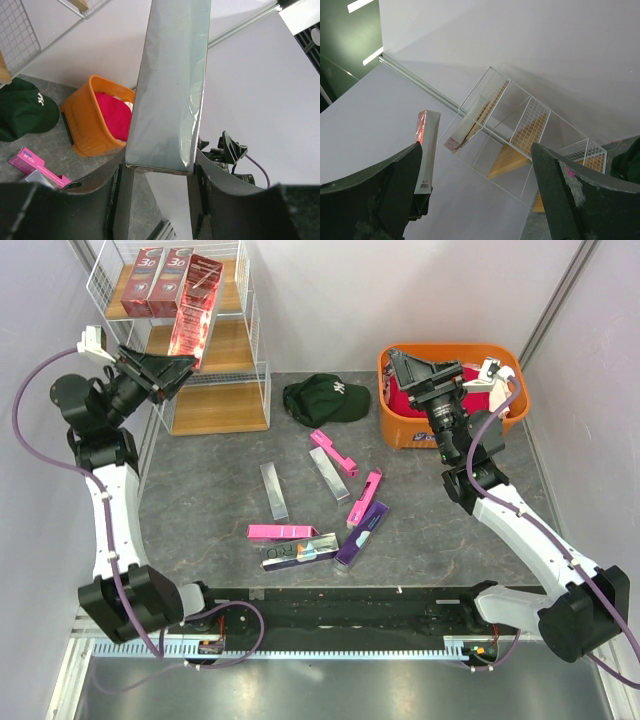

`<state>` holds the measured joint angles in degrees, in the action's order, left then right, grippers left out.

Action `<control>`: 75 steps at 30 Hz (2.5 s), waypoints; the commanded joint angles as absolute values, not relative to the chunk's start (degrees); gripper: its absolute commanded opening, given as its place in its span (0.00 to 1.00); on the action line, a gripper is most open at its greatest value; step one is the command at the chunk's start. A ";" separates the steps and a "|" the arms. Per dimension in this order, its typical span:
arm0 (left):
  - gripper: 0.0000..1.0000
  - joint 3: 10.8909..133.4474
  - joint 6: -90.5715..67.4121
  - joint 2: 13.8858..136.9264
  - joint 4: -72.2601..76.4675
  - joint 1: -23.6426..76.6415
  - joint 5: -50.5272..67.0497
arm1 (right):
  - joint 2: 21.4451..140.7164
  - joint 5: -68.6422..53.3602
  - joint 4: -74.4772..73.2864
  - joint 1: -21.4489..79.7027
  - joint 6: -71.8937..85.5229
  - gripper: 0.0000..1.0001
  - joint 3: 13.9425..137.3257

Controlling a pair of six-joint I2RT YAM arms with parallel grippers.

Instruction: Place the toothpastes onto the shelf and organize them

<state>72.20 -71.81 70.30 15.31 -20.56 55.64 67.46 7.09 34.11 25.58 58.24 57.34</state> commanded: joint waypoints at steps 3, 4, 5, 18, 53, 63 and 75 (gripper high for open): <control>0.07 82.60 -73.48 76.55 13.36 -20.83 54.68 | 66.97 5.98 34.54 24.79 57.39 0.98 57.22; 0.07 83.23 -73.56 77.77 13.36 -20.83 53.97 | 67.06 5.89 34.45 24.79 57.31 0.98 57.13; 0.07 83.93 -73.83 78.57 13.10 -20.74 53.44 | 67.06 5.98 34.45 24.70 57.39 0.98 57.13; 0.04 100.35 -75.76 93.50 6.87 -17.94 50.36 | 67.94 6.59 34.19 24.43 57.39 0.98 56.87; 0.23 115.40 -78.57 106.26 -3.26 -14.24 39.73 | 67.24 7.29 32.78 23.38 56.69 0.98 56.25; 0.74 113.47 -79.63 104.51 -0.35 -14.24 41.22 | 66.62 7.30 32.08 22.85 56.60 0.98 55.64; 1.00 102.16 -74.62 96.35 1.56 -14.06 43.94 | 66.36 6.68 31.99 22.76 57.39 0.98 54.84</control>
